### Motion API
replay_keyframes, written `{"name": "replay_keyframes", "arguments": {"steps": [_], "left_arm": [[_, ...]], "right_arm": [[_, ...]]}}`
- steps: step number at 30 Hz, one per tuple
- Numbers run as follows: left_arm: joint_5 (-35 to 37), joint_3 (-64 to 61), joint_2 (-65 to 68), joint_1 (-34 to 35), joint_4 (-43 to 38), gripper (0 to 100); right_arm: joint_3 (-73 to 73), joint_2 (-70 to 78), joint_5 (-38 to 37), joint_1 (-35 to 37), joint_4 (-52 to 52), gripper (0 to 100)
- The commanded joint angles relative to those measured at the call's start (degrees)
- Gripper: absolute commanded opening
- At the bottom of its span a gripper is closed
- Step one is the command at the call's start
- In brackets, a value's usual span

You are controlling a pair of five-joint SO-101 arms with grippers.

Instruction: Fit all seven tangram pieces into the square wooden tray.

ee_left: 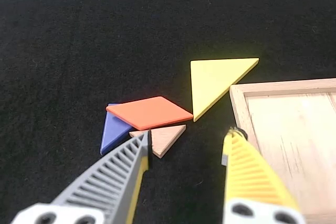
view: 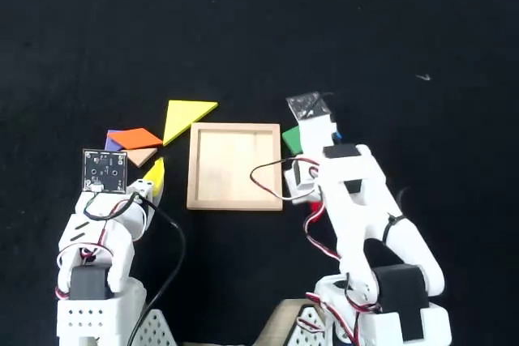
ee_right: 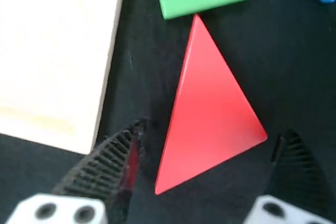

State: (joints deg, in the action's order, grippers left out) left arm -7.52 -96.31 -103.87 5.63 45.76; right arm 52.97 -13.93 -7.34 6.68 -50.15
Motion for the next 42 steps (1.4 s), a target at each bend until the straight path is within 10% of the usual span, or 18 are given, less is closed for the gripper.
{"name": "replay_keyframes", "arguments": {"steps": [1, 30, 42], "left_arm": [[-0.3, -1.1, -0.2, 0.5, 0.1, 23], [-0.3, -1.1, -0.2, 0.3, -0.1, 23], [-0.3, -1.1, -0.2, 0.5, -0.1, 23]], "right_arm": [[0.0, -0.9, 0.7, 0.9, 2.6, 36.1], [-17.0, 19.1, 0.8, -3.7, -8.5, 35.6], [-20.4, 19.1, 0.7, -3.9, -10.3, 20.9]]}}
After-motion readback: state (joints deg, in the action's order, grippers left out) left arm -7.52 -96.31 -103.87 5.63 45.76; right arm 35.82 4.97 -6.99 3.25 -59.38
